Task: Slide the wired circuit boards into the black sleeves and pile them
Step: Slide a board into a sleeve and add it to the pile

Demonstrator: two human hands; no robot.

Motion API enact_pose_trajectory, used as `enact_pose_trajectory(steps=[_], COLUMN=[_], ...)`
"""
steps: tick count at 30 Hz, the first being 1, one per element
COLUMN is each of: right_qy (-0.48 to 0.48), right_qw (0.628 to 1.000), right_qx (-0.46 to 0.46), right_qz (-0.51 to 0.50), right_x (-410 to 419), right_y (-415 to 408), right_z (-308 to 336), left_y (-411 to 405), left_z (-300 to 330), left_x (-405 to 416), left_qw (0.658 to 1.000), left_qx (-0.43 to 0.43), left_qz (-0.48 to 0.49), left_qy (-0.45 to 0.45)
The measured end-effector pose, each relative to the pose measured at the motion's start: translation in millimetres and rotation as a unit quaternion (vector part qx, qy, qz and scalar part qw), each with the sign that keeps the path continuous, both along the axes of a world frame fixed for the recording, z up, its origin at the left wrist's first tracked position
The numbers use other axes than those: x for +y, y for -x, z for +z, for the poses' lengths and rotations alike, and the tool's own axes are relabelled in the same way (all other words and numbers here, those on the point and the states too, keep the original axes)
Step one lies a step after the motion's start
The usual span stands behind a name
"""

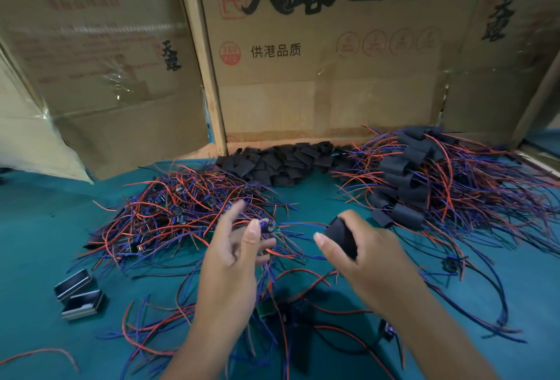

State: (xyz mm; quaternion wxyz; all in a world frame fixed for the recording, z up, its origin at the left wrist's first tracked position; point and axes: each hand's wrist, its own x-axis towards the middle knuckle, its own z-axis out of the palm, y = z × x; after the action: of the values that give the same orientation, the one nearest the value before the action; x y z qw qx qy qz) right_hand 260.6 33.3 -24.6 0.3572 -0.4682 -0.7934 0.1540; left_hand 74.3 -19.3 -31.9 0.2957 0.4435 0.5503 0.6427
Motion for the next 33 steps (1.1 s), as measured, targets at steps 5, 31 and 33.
enact_pose_trajectory(steps=[5, 31, 33], right_qy=[0.027, 0.007, 0.022], right_qw=[0.993, 0.989, 0.988], right_qx=[-0.107, -0.102, -0.097], right_qz=[0.033, 0.108, 0.117], right_x=[3, -7, -6], right_y=[-5, 10, 8], right_z=[0, 2, 1], left_y=[0, -14, -13], left_z=[3, 3, 3], left_x=[-1, -9, -10], left_qw=[0.994, 0.990, 0.988], left_qx=[-0.105, 0.072, 0.108], left_qz=[-0.031, -0.101, -0.099], left_qy=[-0.010, -0.061, -0.052])
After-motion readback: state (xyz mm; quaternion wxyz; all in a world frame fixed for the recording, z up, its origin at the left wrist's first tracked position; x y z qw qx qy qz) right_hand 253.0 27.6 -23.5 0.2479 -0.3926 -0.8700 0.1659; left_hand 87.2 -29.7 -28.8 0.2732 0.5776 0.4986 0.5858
